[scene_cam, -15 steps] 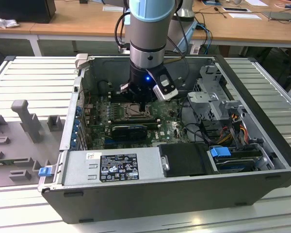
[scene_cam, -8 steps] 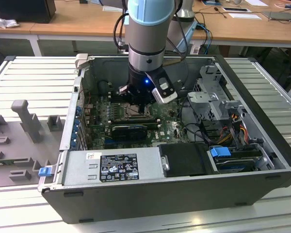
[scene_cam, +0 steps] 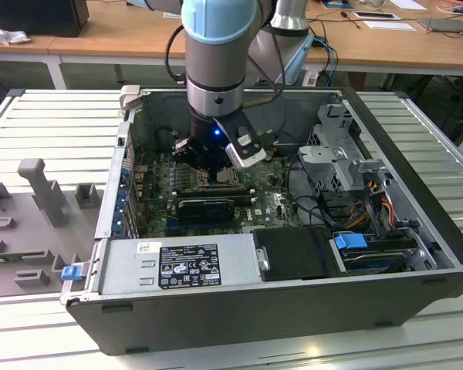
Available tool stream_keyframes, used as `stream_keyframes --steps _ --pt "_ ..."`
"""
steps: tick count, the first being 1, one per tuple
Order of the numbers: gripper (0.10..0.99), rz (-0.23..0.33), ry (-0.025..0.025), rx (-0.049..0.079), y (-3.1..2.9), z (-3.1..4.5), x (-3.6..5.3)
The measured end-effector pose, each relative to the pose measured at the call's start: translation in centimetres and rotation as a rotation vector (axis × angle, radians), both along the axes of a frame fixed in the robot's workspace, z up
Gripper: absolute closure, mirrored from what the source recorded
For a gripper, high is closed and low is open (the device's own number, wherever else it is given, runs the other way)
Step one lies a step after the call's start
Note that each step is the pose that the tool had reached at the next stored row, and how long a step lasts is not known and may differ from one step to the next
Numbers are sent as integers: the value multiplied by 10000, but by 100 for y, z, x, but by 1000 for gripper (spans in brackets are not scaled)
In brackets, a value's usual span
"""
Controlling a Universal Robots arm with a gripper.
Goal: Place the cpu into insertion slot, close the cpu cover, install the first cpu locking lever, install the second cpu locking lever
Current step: 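Install the second cpu locking lever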
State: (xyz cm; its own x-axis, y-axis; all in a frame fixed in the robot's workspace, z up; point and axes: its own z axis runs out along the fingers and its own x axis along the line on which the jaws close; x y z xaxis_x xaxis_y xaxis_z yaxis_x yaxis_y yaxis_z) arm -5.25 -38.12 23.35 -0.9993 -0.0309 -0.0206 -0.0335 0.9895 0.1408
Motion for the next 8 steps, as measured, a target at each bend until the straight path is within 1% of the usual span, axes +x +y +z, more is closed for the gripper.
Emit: stream_keyframes --steps 8 --pt "980 313 0 180 -2 -115 -9"
